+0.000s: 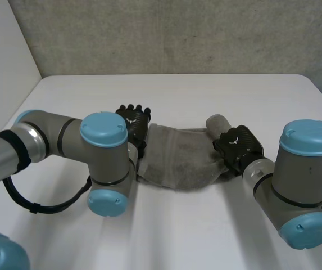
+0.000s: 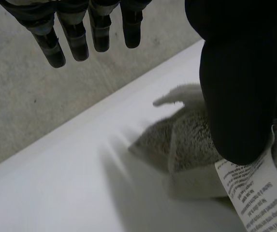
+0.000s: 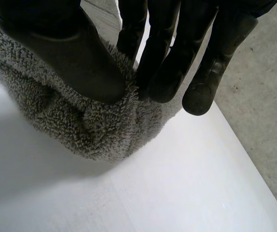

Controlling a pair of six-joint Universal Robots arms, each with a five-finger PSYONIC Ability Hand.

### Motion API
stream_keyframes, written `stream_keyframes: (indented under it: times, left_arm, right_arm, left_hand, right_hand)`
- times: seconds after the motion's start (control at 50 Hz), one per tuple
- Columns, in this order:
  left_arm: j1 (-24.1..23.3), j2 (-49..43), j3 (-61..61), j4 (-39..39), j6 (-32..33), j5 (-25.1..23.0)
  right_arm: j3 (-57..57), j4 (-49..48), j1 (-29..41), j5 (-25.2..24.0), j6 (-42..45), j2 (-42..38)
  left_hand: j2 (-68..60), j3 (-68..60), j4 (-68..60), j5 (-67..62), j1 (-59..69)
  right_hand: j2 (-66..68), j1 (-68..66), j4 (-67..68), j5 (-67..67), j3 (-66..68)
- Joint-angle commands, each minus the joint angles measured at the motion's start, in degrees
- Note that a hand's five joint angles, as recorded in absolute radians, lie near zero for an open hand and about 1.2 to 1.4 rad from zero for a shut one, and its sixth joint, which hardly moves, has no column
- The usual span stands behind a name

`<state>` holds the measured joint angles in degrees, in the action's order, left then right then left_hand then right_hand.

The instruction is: Fold the towel.

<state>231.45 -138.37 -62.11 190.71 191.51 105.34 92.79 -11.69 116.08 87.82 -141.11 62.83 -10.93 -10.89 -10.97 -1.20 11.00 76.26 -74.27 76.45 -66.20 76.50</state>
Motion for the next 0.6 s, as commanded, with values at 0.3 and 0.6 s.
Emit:
stream_keyframes:
  times: [0.3, 0.6]
  left_arm:
    - [5.58, 15.49, -12.41, -0.17, 0.44, 0.13]
    - [13.15, 23.93, -18.83, 0.19, -0.18, -0.04]
  right_arm:
    - [-11.5, -0.18, 7.85, -4.93, 11.12, -0.08]
    - [-27.74, 0.35, 22.17, -11.88, 22.71, -22.13]
  left_hand:
    - [-0.63, -0.67, -0.59, -0.36, 0.56]
    - [-0.29, -0.34, -0.26, -0.03, 0.23]
  right_hand:
    - [3.74, -5.73, 3.55, -3.8, 3.5]
    - [3.74, -5.73, 3.55, -3.8, 3.5]
